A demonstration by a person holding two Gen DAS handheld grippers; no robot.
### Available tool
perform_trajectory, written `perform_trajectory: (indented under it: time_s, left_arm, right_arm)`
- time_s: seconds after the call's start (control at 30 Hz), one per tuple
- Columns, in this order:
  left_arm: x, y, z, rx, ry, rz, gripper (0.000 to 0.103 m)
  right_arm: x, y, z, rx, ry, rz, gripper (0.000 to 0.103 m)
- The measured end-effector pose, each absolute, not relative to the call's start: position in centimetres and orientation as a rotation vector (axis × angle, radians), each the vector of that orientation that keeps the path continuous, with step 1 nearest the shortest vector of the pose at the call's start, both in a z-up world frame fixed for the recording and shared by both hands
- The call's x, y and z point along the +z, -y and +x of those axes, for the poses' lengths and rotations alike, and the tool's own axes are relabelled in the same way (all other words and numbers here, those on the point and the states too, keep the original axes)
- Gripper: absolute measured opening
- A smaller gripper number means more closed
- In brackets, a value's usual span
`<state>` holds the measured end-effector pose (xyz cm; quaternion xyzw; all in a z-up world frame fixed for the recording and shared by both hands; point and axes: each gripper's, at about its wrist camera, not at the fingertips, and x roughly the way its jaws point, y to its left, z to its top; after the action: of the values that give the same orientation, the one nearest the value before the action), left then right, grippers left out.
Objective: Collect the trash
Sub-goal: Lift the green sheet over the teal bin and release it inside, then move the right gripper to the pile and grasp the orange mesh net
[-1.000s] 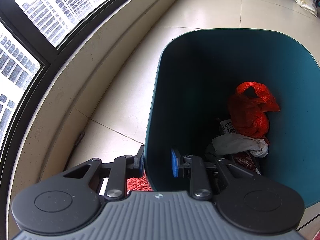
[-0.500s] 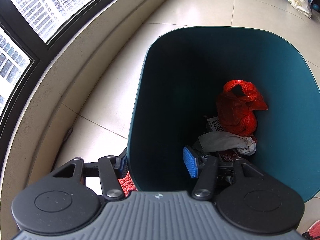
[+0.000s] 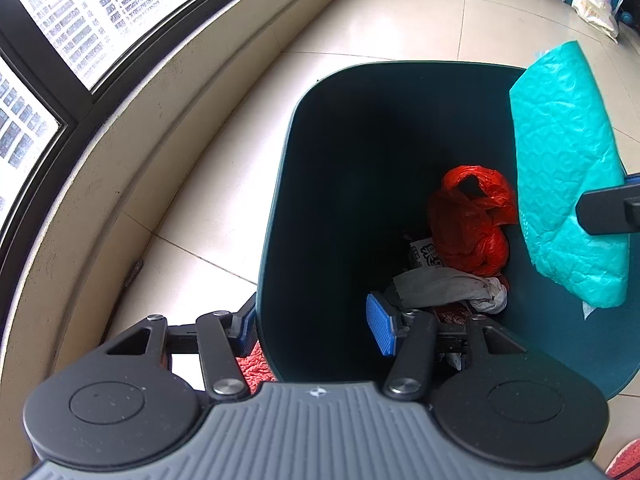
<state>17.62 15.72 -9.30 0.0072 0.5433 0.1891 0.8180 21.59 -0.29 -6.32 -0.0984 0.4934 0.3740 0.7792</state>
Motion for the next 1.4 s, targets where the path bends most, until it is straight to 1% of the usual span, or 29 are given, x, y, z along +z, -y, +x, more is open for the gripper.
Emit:
perform_trajectory:
  time_s: [0.1,0.27,0.47,0.63,0.7,0.73,0.83,0.93,1.0,1.07,1.17,1.23,1.27,1.3,1.4]
  left_arm:
    - [-9.3,-15.8,17.6,0.403,-1.161,0.010,0.054]
    - [-9.6,-16.0,17.8,0.403,-1.184,-0.009,0.054]
    - [-9.6,-15.9,17.8,0.396,-1.186,-0.008,0.054]
    - [-9.6,-16.1,17.8,0.398,-1.191,-0.024,0.054]
    - [-9.8,-16.4,17.8,0.399,-1.198,-0.030,0.054]
    - [-9.8,-16.5,17.8,0.401,-1.201,-0.031,0.054]
    - [-9.9,-16.6,18.1,0.403,-1.206,-0.035,0.054]
    - [-9.8,-16.7,18.2,0.404,-1.202,-0.033,0.054]
    - [-9.8,-16.6,18.2,0.408,-1.203,-0.029,0.054]
    - [-9.8,-16.5,18.2,0.410,-1.204,-0.028,0.054]
    - [-9.9,-16.4,18.2,0.412,-1.204,-0.030,0.054]
    - [-9.8,-16.4,18.2,0.413,-1.202,-0.029,0.054]
    - [-9.8,-16.4,18.1,0.414,-1.201,-0.029,0.054]
    - [-9.8,-16.4,18.1,0.413,-1.201,-0.030,0.054]
    - [-9.7,-16.5,18.1,0.410,-1.198,-0.035,0.054]
  right_arm:
    - [-7.5,-0.9,21.8,0.793,-1.110,-0.239,0.011]
    - [-9.3,-2.2,21.8,0.781,-1.166,-0.263,0.017]
    - [-9.8,-2.5,21.4,0.784,-1.197,-0.262,0.025]
    - [-9.7,-2.6,20.9,0.786,-1.195,-0.254,0.027]
    - [-9.5,-2.7,20.7,0.795,-1.188,-0.255,0.029]
    - [-9.3,-2.6,20.6,0.798,-1.185,-0.250,0.032]
    - [-8.1,-1.7,20.3,0.810,-1.167,-0.221,0.045]
    - [-6.7,-0.6,20.1,0.827,-1.138,-0.199,0.047]
    - [-5.6,0.4,20.1,0.834,-1.123,-0.178,0.050]
    - [-4.6,1.6,20.2,0.835,-1.100,-0.165,0.056]
    - [-3.2,3.6,20.5,0.821,-1.072,-0.151,0.057]
    - [-2.6,5.0,20.9,0.794,-1.053,-0.147,0.060]
    - [-2.4,6.0,21.2,0.776,-1.043,-0.143,0.066]
    - [-2.4,6.8,21.5,0.757,-1.038,-0.140,0.068]
    - [-2.8,9.5,23.0,0.685,-1.044,-0.102,0.069]
